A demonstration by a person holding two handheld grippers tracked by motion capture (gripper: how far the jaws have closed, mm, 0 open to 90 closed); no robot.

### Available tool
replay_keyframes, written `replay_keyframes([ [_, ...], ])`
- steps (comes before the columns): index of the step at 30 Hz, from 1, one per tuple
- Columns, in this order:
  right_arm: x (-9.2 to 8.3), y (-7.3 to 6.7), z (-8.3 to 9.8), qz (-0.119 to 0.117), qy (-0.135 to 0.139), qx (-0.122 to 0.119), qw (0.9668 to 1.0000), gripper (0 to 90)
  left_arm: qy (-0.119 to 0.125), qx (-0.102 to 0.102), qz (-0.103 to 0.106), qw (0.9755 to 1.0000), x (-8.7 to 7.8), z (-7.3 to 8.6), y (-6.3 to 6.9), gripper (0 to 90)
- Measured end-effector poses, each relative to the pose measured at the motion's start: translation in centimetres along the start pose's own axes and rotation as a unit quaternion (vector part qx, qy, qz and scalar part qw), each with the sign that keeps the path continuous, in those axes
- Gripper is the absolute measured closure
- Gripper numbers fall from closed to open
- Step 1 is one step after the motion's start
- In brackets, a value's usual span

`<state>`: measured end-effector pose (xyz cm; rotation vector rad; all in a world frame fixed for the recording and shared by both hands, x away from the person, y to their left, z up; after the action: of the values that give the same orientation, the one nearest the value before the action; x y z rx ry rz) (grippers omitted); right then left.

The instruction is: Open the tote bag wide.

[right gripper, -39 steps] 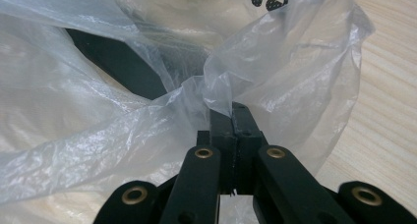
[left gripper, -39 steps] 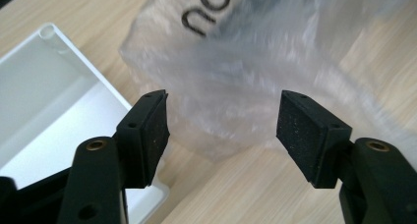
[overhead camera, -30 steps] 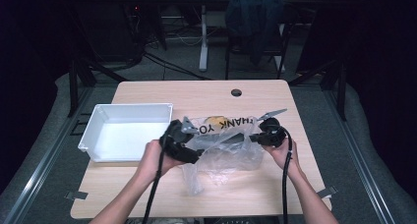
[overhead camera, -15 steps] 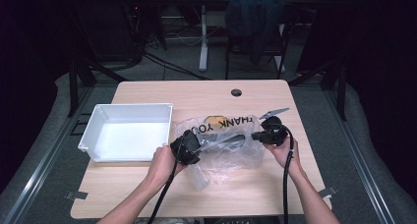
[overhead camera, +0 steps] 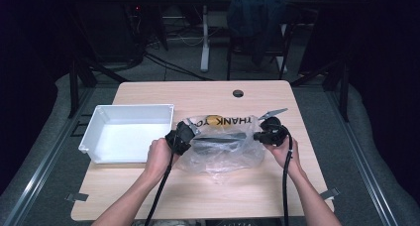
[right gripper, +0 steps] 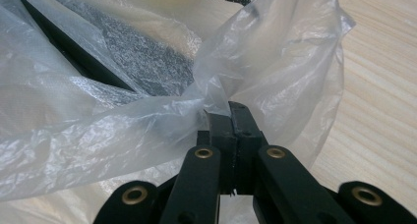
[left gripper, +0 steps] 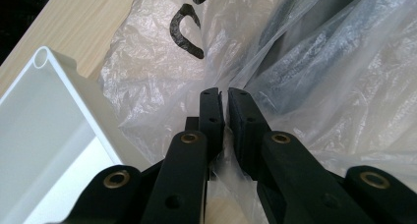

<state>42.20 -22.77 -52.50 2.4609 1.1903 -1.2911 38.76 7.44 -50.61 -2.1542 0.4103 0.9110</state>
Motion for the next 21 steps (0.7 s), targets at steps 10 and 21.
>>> replay_keyframes([
  [10,1.0,0.7,0.2,0.023,-0.017,0.0,0.9996,90.0,-0.007,-0.001,-0.013,0.9999,1.3,-0.2,0.2,87.7],
  [21,1.0,0.8,0.3,0.04,-0.027,-0.007,0.9988,90.0,-0.003,-0.008,-0.029,0.9996,2.8,-0.1,0.2,88.3],
])
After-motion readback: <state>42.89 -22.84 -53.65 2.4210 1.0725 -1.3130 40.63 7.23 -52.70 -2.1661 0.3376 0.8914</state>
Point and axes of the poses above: each handheld gripper's, and its own axes: x roughly forward along the jaws, z roughly out of its underside, y roughly to its right, the point moved 1 cm from there along x, roughly forward along the jaws, and after that the axes turned 12 degrees about -z, right-handed, at the moved point
